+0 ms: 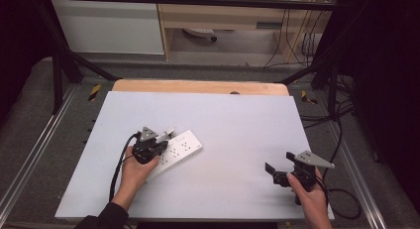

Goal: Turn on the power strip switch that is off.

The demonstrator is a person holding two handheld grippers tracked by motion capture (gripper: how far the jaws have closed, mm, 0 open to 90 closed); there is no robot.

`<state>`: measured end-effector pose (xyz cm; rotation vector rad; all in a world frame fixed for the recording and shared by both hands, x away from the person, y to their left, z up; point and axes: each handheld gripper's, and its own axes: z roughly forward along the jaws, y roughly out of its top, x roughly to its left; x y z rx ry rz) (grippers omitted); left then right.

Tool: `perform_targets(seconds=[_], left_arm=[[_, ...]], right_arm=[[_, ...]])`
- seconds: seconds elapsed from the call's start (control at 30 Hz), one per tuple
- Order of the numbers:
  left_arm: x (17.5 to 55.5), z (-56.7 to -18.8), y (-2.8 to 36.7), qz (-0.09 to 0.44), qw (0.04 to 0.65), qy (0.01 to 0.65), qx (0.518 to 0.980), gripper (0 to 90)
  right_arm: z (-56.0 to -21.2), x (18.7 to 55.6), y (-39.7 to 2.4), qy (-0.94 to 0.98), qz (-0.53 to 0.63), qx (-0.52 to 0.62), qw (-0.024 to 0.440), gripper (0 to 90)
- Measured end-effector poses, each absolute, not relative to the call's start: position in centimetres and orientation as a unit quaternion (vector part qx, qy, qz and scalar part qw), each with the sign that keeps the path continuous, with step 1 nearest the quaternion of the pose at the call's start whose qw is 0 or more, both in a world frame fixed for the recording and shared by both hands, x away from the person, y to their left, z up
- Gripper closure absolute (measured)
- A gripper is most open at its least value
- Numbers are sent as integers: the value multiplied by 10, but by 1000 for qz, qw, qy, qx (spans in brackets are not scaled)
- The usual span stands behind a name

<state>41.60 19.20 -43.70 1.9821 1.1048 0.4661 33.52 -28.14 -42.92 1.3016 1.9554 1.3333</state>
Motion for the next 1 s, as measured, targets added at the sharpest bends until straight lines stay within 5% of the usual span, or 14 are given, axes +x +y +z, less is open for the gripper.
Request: perform_targets(seconds=[1.0], left_arm=[[424, -430, 189, 170, 440, 431, 769, 900]], right_arm=[[-430, 336, -282, 707, 482, 469, 219, 35]])
